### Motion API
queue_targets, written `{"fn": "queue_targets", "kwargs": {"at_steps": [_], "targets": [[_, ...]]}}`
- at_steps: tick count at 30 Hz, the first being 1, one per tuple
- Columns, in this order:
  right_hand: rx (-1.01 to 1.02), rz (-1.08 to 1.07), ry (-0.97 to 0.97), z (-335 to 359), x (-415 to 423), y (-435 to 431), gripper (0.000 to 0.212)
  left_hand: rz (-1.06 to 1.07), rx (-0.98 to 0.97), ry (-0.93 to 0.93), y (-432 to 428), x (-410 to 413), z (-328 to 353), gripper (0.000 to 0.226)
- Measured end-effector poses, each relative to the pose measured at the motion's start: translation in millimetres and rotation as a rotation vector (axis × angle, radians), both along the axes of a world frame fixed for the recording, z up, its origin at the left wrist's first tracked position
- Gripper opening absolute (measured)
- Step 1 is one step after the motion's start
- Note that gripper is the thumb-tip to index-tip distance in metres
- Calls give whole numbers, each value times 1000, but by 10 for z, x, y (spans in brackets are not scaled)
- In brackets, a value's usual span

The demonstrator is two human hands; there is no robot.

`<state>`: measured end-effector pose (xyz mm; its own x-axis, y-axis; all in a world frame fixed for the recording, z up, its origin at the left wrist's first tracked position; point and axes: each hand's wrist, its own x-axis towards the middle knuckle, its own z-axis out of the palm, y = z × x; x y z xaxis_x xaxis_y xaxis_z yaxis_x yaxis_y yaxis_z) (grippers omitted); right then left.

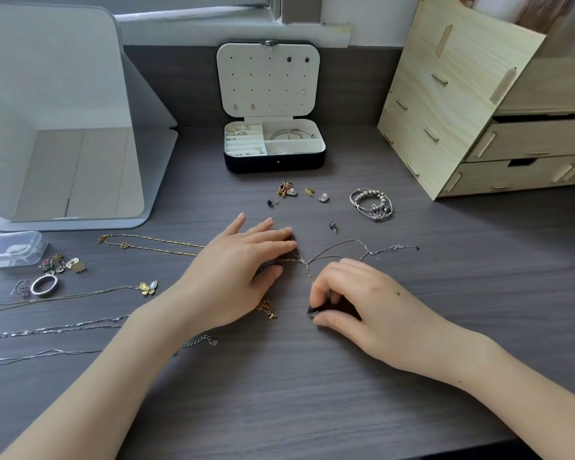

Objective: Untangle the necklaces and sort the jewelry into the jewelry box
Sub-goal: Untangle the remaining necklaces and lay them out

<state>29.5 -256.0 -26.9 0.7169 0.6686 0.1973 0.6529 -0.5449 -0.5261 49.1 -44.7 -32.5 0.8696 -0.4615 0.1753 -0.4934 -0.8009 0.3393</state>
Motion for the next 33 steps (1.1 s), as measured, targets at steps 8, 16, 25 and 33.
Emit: {"fn": "queue_targets", "kwargs": {"at_steps": [8,16,25,33], "targets": [[300,-89,182,234,84,-11,17,-61,122,-56,10,27,-63,50],[387,-267,130,391,584,96,24,45,-42,-100,27,75,-35,48],[330,-413,-24,272,926,286,14,294,-91,-113,65,238,58,31],[93,-381,-87,178,900,281,12,280,27,72,-139,396,183,13]]}}
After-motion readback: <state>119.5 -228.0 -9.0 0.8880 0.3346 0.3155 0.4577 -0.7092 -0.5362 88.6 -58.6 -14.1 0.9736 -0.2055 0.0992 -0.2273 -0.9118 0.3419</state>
